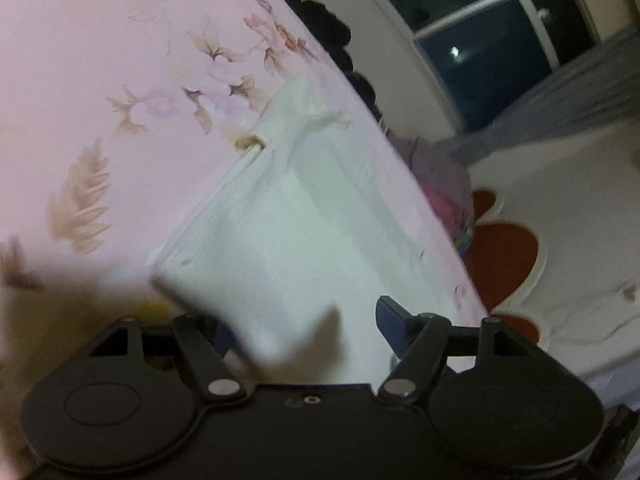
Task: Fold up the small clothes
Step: 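Grasp the sweater's hem end with the left tool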
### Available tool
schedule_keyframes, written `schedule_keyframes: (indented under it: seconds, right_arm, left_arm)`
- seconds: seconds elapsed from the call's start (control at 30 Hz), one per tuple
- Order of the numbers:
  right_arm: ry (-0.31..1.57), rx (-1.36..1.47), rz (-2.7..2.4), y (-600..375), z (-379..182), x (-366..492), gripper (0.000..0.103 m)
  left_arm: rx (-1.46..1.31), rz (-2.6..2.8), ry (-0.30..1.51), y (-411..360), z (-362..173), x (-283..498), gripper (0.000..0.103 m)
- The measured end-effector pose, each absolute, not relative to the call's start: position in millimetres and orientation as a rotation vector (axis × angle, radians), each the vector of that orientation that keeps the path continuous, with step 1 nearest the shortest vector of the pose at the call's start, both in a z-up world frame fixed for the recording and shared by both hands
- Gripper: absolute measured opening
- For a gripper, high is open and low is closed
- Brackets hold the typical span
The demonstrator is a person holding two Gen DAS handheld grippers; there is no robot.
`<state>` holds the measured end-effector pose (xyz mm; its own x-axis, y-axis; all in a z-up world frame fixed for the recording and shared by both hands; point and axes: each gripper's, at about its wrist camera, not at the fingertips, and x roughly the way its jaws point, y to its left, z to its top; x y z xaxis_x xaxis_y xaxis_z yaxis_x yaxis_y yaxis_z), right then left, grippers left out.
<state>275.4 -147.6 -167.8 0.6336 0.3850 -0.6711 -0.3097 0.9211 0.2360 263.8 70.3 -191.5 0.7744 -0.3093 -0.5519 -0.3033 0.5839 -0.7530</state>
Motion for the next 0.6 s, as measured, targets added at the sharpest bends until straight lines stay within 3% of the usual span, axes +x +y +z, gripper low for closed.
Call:
schedule_keyframes:
  seconds: [0.1,0.23,0.4,0.6]
  right_arm:
    - [0.788,0.101,0.404,-139.2,-169.0,291.5,0.04]
    - [0.789,0.1,0.416,-128.3,-172.8,312.7,0.04]
    - [0.836,0.053,0.419,-114.1,-191.9,328.2,0.04]
    - [0.821,0.056,0.417,-115.2,-196.3,326.4,0.04]
  left_arm:
    - [-0.99,0.012,0.662,70.6,-196.0,275.4,0.061]
    - [-1.03,0.038,0.619,76.2,-202.2,285.9,0.048]
    - [-1.057,0.083,0.605,84.5,-208.9,287.8,0.017]
    - [-1.027,0.099,0.58,86.6,-203.7,285.0,0.008]
